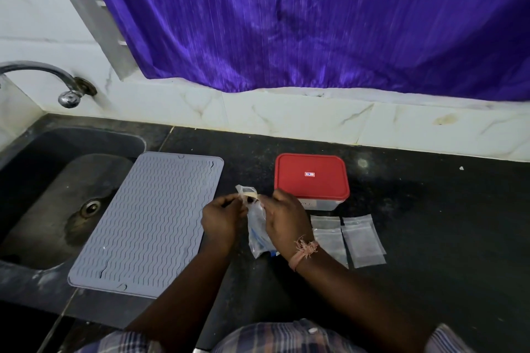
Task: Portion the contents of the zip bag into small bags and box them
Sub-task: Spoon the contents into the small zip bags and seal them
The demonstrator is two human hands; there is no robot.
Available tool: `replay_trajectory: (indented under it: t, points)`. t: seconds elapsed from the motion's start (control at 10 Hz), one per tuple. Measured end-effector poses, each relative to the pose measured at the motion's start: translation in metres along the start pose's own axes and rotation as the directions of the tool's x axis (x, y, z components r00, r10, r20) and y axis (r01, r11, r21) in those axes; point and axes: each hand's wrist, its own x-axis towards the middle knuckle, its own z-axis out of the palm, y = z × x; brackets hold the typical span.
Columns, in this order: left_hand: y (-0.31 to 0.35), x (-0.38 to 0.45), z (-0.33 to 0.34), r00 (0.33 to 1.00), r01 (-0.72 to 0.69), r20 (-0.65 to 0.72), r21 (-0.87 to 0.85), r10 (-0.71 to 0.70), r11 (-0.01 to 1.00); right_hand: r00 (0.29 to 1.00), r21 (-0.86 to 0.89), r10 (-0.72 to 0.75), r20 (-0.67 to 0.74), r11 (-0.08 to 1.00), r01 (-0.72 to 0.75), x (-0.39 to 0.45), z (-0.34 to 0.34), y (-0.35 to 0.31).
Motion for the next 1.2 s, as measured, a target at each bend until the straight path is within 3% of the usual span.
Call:
replay_trajectory:
  t: [0.2, 0.3, 0.4, 0.5, 0.6, 0.7, 0.8, 0.9, 1.0, 1.2]
  points:
    - [0.000, 0.006, 0.001, 1.000, 0.009, -0.010, 0.040, -0.008, 0.999, 0.930, 0.409, 0.345, -0.125, 0.872, -0.268, -0.010, -0.009, 0.002]
    - [-0.003, 0.010, 0.006, 0.998, 0.056, -0.022, 0.097, -0.054, 0.994, 0.854, 0.507, 0.498, -0.148, 0.780, -0.367, -0.015, -0.020, 0.011]
    - [-0.007, 0.013, 0.013, 0.996, 0.080, -0.047, 0.005, -0.080, 0.997, 0.794, 0.509, 0.573, -0.201, 0.754, -0.415, -0.026, -0.030, 0.026]
    - [-0.003, -0.005, 0.023, 0.990, 0.140, -0.001, 0.069, -0.140, 0.988, 0.780, 0.466, 0.596, -0.189, 0.754, -0.463, -0.045, -0.034, 0.039]
    - [0.014, -0.030, 0.040, 0.999, -0.022, -0.025, 0.554, 0.043, 0.832, 0.854, 0.327, 0.507, -0.116, 0.831, -0.449, -0.057, -0.026, 0.043]
    - [-0.003, -0.026, 0.055, 0.989, 0.063, -0.137, 0.012, -0.061, 0.998, 0.930, 0.157, 0.365, -0.047, 0.922, -0.354, -0.057, -0.010, 0.041]
    - [-0.001, -0.031, 0.056, 0.993, 0.097, -0.073, 0.072, -0.092, 0.993, 0.950, 0.047, 0.311, 0.017, 0.949, -0.311, -0.052, 0.000, 0.039]
    - [0.002, -0.027, 0.048, 0.989, 0.093, -0.128, 0.149, -0.074, 0.984, 0.959, -0.028, 0.277, 0.065, 0.961, -0.276, -0.052, 0.006, 0.041]
    - [-0.009, -0.022, 0.035, 0.993, 0.059, -0.112, 0.261, -0.030, 0.964, 0.954, -0.014, 0.283, 0.097, 0.959, -0.283, -0.053, 0.006, 0.040]
    - [-0.030, -0.022, 0.031, 0.991, 0.122, -0.079, 0.241, -0.106, 0.963, 0.944, -0.059, 0.302, 0.135, 0.953, -0.297, -0.049, 0.007, 0.029]
